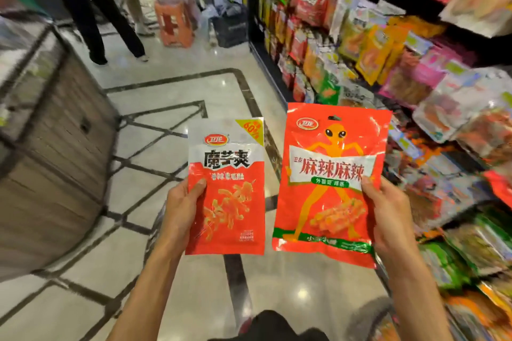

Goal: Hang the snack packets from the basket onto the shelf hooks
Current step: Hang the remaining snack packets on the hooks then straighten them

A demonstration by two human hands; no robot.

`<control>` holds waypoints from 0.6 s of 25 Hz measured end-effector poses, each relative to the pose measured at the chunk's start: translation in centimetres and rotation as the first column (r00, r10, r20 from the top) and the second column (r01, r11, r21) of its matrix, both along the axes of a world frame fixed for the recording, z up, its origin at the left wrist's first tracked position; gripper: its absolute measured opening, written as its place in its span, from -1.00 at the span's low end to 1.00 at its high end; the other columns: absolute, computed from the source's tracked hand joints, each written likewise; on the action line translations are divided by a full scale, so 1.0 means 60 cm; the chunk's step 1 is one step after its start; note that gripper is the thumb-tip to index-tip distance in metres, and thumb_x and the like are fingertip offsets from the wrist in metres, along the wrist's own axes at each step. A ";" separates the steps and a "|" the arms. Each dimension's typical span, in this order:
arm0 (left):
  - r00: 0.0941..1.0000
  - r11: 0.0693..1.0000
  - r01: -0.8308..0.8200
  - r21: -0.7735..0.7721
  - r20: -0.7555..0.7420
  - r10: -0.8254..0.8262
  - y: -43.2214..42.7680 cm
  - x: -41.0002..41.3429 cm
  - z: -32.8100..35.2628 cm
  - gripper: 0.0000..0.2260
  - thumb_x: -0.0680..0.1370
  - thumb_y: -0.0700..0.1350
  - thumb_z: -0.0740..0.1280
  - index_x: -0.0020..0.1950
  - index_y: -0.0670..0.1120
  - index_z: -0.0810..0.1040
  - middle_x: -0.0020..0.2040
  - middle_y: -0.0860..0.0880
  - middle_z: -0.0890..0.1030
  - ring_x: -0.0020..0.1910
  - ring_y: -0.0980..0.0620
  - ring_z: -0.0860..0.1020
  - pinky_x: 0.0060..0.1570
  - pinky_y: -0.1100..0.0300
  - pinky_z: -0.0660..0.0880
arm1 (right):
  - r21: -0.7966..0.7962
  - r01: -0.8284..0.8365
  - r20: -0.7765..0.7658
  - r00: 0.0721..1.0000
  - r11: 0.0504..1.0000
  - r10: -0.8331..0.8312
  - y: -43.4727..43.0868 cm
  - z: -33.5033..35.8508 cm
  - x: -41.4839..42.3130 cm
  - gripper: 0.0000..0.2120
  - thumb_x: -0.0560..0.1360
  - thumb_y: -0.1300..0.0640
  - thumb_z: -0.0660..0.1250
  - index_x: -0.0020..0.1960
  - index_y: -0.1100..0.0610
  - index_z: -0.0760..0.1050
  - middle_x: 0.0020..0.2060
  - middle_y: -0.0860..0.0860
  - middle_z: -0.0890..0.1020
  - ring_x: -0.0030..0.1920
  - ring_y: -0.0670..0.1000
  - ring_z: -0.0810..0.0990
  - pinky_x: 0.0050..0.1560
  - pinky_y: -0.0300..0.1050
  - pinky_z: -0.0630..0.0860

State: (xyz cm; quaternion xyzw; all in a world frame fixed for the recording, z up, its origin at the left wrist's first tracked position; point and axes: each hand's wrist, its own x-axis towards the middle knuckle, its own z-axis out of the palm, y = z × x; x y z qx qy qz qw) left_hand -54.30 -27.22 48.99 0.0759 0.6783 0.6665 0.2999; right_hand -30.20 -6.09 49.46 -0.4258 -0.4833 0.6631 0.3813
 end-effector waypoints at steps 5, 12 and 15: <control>0.999 1.000 0.012 0.016 -0.048 -0.011 0.048 -0.153 0.013 -0.82 0.63 -0.08 0.26 0.07 -0.09 0.64 -0.05 -0.12 0.72 -0.10 -0.11 0.70 -0.03 -0.01 0.57 | -0.105 -0.035 -0.061 0.998 0.994 0.028 0.044 0.031 -0.146 -0.76 0.61 0.19 0.24 0.21 0.26 0.55 0.02 0.18 0.70 -0.03 0.14 0.69 -0.10 -0.02 0.65; 0.995 0.996 0.067 0.053 -0.077 -0.063 0.199 -0.359 0.034 -0.79 0.63 -0.05 0.27 0.12 -0.12 0.61 -0.02 -0.15 0.71 -0.04 -0.16 0.69 0.02 -0.06 0.57 | -0.069 -0.034 -0.028 0.999 0.997 0.032 0.175 0.045 -0.359 -0.79 0.61 0.16 0.25 0.15 0.22 0.59 0.01 0.18 0.70 -0.02 0.17 0.70 -0.03 0.05 0.61; 0.991 0.994 0.107 0.033 -0.089 -0.104 0.279 -0.455 0.052 -0.79 0.62 -0.04 0.27 0.12 -0.13 0.61 -0.04 -0.16 0.71 -0.09 -0.15 0.70 -0.03 -0.04 0.58 | -0.073 -0.027 -0.077 0.997 0.997 0.021 0.251 0.061 -0.455 -0.79 0.62 0.17 0.23 0.16 0.20 0.58 -0.01 0.16 0.71 -0.07 0.13 0.71 -0.13 0.00 0.65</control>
